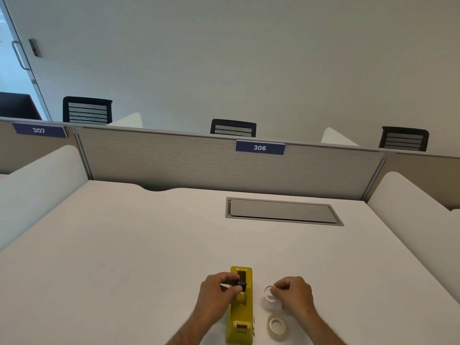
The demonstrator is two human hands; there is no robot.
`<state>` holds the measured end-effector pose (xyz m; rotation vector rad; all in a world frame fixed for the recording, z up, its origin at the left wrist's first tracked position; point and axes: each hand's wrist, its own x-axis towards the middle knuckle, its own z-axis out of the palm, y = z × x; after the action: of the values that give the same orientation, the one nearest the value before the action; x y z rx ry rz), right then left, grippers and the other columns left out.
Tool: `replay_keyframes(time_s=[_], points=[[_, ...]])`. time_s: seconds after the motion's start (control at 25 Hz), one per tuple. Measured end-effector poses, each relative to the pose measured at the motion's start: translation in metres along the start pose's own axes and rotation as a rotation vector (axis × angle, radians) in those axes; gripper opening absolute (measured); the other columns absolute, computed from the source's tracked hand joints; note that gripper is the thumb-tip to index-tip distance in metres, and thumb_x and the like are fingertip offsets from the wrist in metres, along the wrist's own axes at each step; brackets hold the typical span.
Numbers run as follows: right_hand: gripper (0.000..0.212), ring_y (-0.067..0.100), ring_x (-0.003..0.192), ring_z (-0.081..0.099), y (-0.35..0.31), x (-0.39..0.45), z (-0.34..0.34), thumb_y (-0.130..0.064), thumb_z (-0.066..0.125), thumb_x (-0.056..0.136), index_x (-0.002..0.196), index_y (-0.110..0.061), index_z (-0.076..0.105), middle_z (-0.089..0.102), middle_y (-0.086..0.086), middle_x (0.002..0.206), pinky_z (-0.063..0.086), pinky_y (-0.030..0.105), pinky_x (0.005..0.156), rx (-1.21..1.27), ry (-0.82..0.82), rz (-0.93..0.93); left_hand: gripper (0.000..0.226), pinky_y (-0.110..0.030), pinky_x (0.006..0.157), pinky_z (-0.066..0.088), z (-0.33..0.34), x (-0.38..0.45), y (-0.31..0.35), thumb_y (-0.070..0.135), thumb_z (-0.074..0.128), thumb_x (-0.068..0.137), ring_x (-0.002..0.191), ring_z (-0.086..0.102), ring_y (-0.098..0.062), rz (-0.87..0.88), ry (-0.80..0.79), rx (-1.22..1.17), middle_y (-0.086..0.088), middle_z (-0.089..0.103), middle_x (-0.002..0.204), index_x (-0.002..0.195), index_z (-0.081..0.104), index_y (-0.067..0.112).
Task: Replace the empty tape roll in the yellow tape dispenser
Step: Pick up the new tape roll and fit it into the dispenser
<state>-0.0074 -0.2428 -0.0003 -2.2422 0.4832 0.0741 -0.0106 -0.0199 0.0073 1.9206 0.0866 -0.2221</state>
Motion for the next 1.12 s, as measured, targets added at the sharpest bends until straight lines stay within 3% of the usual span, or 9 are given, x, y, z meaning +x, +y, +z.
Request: replay_keyframes(time_s=[0.24,0.48,0.6,0.72,0.8,0.88,1.04,1.12], points=[[0.011,0.005,0.069,0.066,0.009,-0.004,0.001,-0.031,0.077,0.073,0.065,-0.025,0.073,0.072,-0.013,0.066,0.057,0.027,0.069,-0.157,0.004,0.024,0.029,-0.032,0.088,0.061,0.000,0.002,-0.001,0.023,0.078,0.085,0.092,0.070,-0.013,0.007,-0.006,0.029,0.011,0.073,0.108,0.113,0.071,0.029],[0.017,0.012,0.083,0.065,0.006,-0.007,0.000,-0.029,0.076,0.080,0.094,-0.021,0.076,0.074,-0.006,0.087,0.050,0.023,0.078,-0.141,0.030,-0.034,0.030,-0.028,0.085,0.061,0.001,0.002,-0.002,0.024,0.078,0.085,0.091,0.070,-0.011,0.001,-0.001,0.029,0.013,0.073,0.107,0.113,0.072,0.029],[0.014,0.006,0.071,0.063,0.000,-0.016,-0.008,-0.033,0.080,0.074,0.084,-0.024,0.074,0.069,-0.009,0.073,0.056,0.028,0.076,-0.139,0.007,-0.132,0.029,-0.029,0.086,0.061,0.001,0.002,-0.002,0.025,0.078,0.085,0.092,0.070,-0.012,-0.006,0.003,0.024,0.012,0.073,0.108,0.113,0.071,0.030],[0.038,0.004,0.072,0.062,-0.002,-0.031,-0.018,-0.054,0.078,0.055,0.084,-0.031,0.068,0.068,-0.008,0.082,0.052,0.021,0.066,-0.250,-0.211,-0.214,0.029,-0.030,0.085,0.062,0.001,0.001,-0.002,0.025,0.078,0.085,0.092,0.070,-0.012,-0.016,0.009,0.016,0.013,0.072,0.107,0.114,0.071,0.029],[0.059,0.001,0.084,0.057,0.001,-0.039,-0.019,-0.068,0.072,0.047,0.097,-0.038,0.062,0.061,-0.014,0.094,0.046,0.021,0.071,-0.459,-0.309,-0.275,0.030,-0.033,0.085,0.062,0.001,0.001,-0.002,0.025,0.077,0.086,0.093,0.070,-0.014,-0.016,0.009,0.005,0.012,0.073,0.107,0.115,0.071,0.028],[0.067,0.002,0.092,0.054,0.007,-0.046,-0.016,-0.072,0.070,0.046,0.104,-0.041,0.057,0.055,-0.018,0.099,0.045,0.025,0.079,-0.542,-0.336,-0.296,0.030,-0.036,0.088,0.062,0.001,0.000,-0.001,0.025,0.077,0.086,0.094,0.070,-0.015,-0.016,0.010,0.006,0.011,0.072,0.109,0.116,0.070,0.028],[0.065,0.003,0.099,0.054,0.008,-0.047,-0.012,-0.069,0.069,0.052,0.110,-0.040,0.062,0.054,-0.020,0.102,0.046,0.025,0.087,-0.449,-0.350,-0.316,0.030,-0.037,0.087,0.062,0.001,-0.003,0.001,0.023,0.076,0.087,0.096,0.069,-0.017,-0.024,0.021,0.005,0.008,0.072,0.112,0.116,0.070,0.027],[0.058,0.005,0.095,0.061,0.005,-0.044,-0.010,-0.060,0.078,0.058,0.110,-0.038,0.067,0.060,-0.016,0.106,0.054,0.024,0.082,-0.245,-0.359,-0.265,0.031,-0.034,0.083,0.063,0.000,-0.003,0.002,0.022,0.076,0.087,0.095,0.069,-0.017,-0.020,0.033,-0.005,0.007,0.072,0.112,0.117,0.070,0.025]])
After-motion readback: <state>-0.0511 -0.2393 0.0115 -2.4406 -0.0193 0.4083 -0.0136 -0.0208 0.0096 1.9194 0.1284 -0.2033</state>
